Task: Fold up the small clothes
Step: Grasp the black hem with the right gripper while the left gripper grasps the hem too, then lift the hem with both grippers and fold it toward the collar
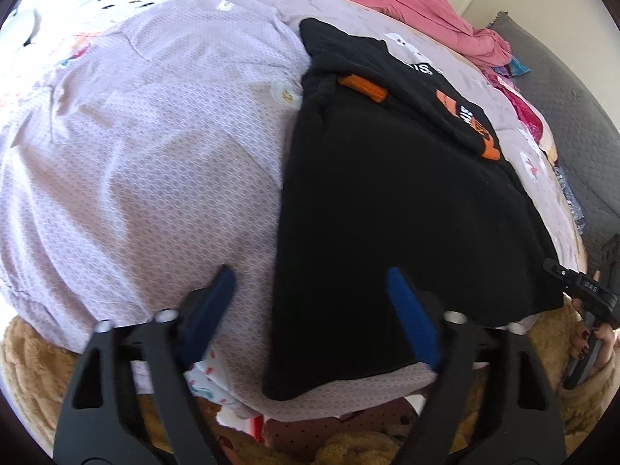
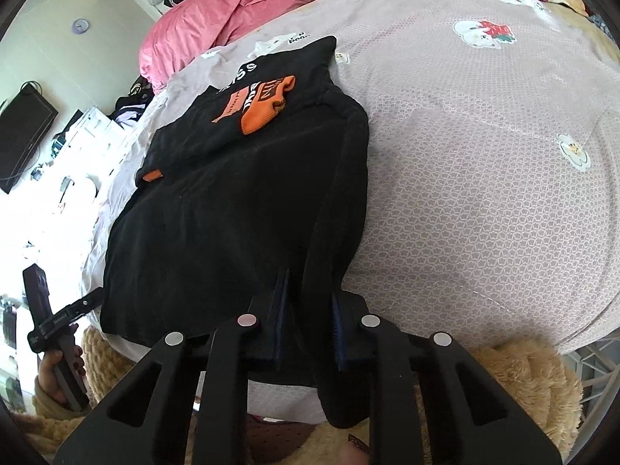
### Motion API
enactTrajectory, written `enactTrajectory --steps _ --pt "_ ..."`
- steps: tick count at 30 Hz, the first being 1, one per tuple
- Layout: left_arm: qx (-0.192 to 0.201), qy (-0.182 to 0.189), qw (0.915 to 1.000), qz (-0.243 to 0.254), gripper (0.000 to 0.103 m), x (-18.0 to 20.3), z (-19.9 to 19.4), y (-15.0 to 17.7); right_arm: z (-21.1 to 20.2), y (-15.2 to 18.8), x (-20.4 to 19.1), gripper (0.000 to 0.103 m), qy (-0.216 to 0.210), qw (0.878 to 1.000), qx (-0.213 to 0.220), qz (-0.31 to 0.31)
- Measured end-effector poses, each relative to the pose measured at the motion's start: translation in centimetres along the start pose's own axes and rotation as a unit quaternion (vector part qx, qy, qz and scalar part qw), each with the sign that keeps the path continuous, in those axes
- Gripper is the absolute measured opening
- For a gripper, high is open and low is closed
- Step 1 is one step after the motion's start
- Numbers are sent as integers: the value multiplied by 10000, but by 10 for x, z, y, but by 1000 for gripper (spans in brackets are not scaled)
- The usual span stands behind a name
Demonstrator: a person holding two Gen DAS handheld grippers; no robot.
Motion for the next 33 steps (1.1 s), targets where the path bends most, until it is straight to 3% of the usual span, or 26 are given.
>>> enactTrajectory --steps 2,6,21,24,25,26,28,33 --pt "-37 12 10000 71 58 5 2 1 1 1 0 22 41 10000 -28 -59" --pt "-117 -30 9999 103 58 6 8 2 8 3 -2 31 142 9996 -109 -204" --pt "-232 -5 9996 137 60 15 20 2 8 1 -2 31 8 9998 -89 -178" --pt "-284 -13 9994 211 59 16 20 4 7 1 -5 26 10 9995 -85 -288" --pt "-290 -32 9993 240 51 18 20 3 6 1 -6 25 -6 9995 -81 -303" --pt "-292 -1 9993 236 37 18 19 3 5 1 -7 23 -75 9995 -65 -284" --pt "-303 90 9993 174 24 18 18 2 2 -1 -6 17 -221 9995 -4 -221" --pt "-323 261 9991 93 8 11 13 0 -9 -8 -8 13 -418 9988 238 -114"
Point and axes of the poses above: each gripper's, at about its wrist camera, not at the fingertips, and z roughly the way its jaws point, x to its right, y to its underside, the point moved 3 cm from there along z, roughly the way its jaws point, and after that the axes turned 9 degrees about x, right-handed, at the moved point
